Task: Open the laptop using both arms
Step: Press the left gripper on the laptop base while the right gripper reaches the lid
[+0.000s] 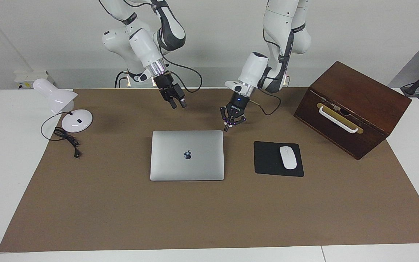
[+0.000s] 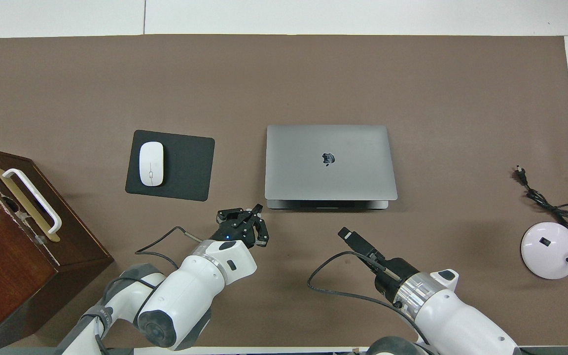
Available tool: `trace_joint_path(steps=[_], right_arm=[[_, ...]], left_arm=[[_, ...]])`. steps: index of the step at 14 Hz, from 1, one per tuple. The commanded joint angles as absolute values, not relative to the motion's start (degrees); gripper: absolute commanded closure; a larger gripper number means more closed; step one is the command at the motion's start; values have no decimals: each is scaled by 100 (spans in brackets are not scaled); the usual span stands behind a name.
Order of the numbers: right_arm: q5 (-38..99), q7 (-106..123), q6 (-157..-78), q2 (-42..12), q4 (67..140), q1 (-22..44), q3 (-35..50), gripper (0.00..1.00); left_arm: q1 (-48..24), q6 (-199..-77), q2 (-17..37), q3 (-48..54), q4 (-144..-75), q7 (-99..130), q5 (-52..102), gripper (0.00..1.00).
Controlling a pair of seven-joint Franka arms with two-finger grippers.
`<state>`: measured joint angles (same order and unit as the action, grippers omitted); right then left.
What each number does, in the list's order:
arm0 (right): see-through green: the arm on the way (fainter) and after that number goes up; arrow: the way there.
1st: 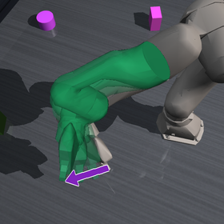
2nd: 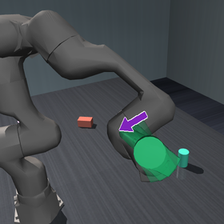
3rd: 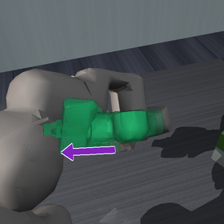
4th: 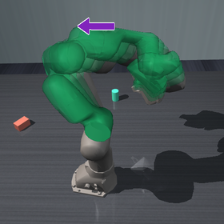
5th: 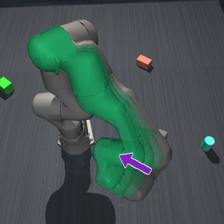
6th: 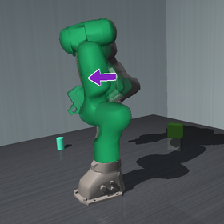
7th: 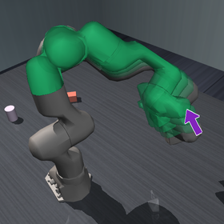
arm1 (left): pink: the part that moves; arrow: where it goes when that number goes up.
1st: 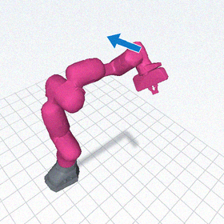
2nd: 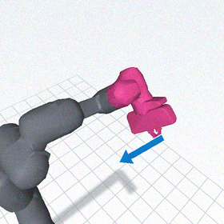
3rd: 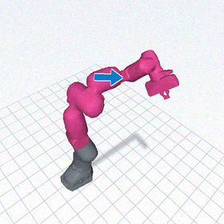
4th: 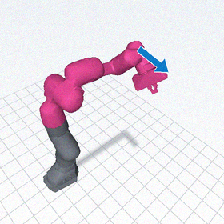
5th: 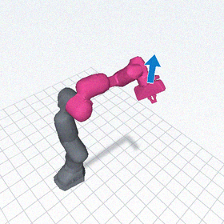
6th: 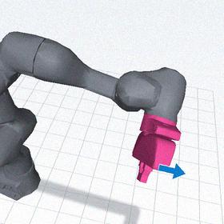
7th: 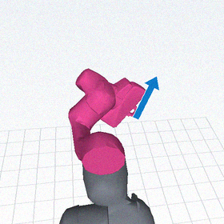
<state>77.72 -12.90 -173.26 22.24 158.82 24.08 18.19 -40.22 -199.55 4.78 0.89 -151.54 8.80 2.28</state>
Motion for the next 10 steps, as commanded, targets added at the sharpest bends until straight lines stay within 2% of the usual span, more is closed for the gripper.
trace_joint_path(steps=[1, 5, 10], right_arm=[[7954, -1248, -17490, 1952, 15724, 2382, 1863, 0], [7954, -1178, -17569, 1539, 15408, 2294, 1846, 0], [7954, -1169, -17648, 1494, 15372, 2303, 1854, 0]], left_arm=[[-4210, -20074, 1028, 9, -14714, 817, 325, 100], [-4219, -20074, 1239, 9, -14458, 800, 325, 100], [-4210, -20074, 1582, -9, -14238, 774, 264, 100]])
